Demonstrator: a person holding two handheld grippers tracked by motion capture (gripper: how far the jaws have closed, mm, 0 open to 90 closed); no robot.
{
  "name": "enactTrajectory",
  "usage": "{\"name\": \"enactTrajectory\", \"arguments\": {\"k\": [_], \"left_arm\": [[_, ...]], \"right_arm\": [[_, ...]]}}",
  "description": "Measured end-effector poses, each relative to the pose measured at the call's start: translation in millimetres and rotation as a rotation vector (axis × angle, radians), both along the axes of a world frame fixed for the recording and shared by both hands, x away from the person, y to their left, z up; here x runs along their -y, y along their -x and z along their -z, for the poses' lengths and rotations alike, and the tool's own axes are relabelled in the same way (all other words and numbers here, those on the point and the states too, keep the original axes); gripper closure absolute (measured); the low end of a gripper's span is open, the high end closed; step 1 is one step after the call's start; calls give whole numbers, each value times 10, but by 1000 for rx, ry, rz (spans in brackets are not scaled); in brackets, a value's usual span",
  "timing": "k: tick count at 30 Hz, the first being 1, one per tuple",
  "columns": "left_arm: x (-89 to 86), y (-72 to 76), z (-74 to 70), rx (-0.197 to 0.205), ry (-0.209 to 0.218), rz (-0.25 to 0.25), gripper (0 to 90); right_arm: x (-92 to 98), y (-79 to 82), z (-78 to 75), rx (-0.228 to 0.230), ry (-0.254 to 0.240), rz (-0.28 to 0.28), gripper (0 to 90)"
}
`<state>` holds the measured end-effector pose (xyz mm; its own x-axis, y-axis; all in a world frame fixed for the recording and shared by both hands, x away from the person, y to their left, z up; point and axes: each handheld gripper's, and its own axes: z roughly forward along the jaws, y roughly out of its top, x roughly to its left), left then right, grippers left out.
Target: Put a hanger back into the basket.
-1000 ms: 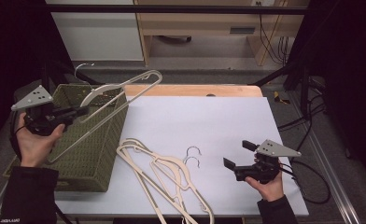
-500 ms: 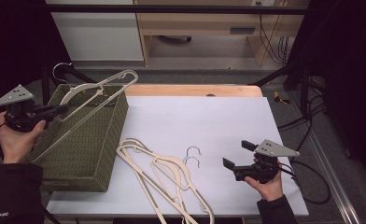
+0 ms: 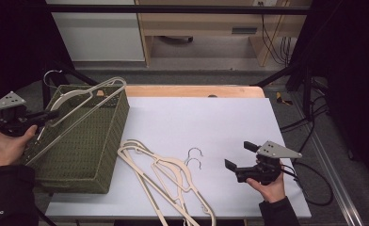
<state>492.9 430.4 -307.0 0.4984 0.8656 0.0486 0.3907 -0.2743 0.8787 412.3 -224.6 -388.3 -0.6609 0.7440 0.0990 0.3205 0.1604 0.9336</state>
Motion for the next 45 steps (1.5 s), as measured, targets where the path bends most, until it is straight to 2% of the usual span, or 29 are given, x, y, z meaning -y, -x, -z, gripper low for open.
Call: {"name": "enactTrajectory", "arguments": {"k": [2,5,6,8,11,14,20,23,28,29,30,31,33,35,36,39,42,45], "left_arm": [[-61,3,82,3,12,-7,849],[-84,7,135,-6,2,-19,850],[-91,11,198,-25,-17,-30,850],[-92,13,233,-31,-28,-36,850],[-90,21,353,-50,-20,-49,851],[-61,33,513,-75,-21,-60,850],[40,63,665,-95,-33,-45,844],[158,70,695,-126,-73,-26,833],[281,119,709,-152,-106,-6,817],[325,135,717,-165,-144,12,808],[325,135,717,-165,-144,12,805],[343,140,714,-162,-175,20,805],[383,133,722,-188,-165,24,794],[415,121,738,-206,-202,38,772],[453,107,749,-227,-239,46,769],[485,104,758,-234,-257,44,770],[502,116,761,-238,-282,58,770],[539,92,784,-267,-322,78,753]], "right_arm": [[-5,-1,2,-5,0,1,41],[-5,-2,3,-4,0,1,41],[-8,-6,6,-3,3,0,41],[-12,-5,8,-6,2,0,41],[-19,-7,13,-9,4,-3,41],[-21,-8,15,-8,5,-3,41],[-25,-7,17,-9,6,-4,41],[-38,-10,28,-11,12,-6,41],[-54,-10,35,-11,8,-8,41],[-59,-11,38,-13,7,-11,41],[-60,-10,38,-13,6,-13,41],[-60,-10,38,-13,6,-13,41],[-59,-10,37,-11,8,-14,41],[-55,-7,33,-6,8,-13,42],[-55,-4,30,-8,6,-13,42],[-64,-5,24,-8,-10,-20,44],[-77,-3,29,-12,-2,-22,43],[-80,-3,31,-14,2,-26,44]]}}
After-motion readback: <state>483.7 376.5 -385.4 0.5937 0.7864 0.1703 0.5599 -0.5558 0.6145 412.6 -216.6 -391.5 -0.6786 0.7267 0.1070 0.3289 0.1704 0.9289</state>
